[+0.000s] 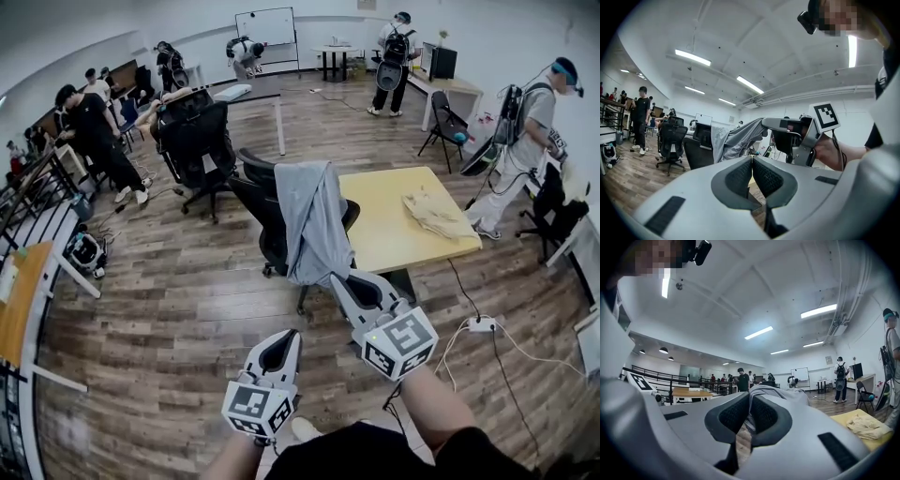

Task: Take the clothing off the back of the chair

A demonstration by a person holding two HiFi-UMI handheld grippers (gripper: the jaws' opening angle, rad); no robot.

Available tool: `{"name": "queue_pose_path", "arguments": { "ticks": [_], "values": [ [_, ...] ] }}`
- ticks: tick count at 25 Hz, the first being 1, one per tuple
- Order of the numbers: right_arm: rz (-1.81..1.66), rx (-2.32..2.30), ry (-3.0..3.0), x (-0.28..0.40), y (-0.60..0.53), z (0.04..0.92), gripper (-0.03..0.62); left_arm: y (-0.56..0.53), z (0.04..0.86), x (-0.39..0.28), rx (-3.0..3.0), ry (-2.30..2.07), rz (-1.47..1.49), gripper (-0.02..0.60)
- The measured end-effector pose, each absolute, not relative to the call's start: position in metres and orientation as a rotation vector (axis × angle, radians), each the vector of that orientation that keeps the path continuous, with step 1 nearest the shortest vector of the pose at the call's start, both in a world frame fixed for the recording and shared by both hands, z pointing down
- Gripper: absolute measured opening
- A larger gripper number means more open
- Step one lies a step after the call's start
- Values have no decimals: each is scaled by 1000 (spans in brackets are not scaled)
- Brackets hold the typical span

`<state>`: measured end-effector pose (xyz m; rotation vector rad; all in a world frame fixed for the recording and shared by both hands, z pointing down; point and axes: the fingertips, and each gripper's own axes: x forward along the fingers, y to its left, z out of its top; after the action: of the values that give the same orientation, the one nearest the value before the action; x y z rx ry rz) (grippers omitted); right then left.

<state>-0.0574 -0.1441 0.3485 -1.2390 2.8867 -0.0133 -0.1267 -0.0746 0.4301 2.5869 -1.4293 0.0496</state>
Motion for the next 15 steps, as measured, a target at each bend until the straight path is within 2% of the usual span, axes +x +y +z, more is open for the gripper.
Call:
{"name": "queue_pose_path", "arguments": {
  "ticks": [8,15],
  "values": [
    [-27,-1126,2958,7,-117,361,21,-57,429,-56,2553,-1473,59,18],
    [-65,-1056,2991,45,-91,375,21,-33,431,-19,2525,-1532,78,18]
  ]
}}
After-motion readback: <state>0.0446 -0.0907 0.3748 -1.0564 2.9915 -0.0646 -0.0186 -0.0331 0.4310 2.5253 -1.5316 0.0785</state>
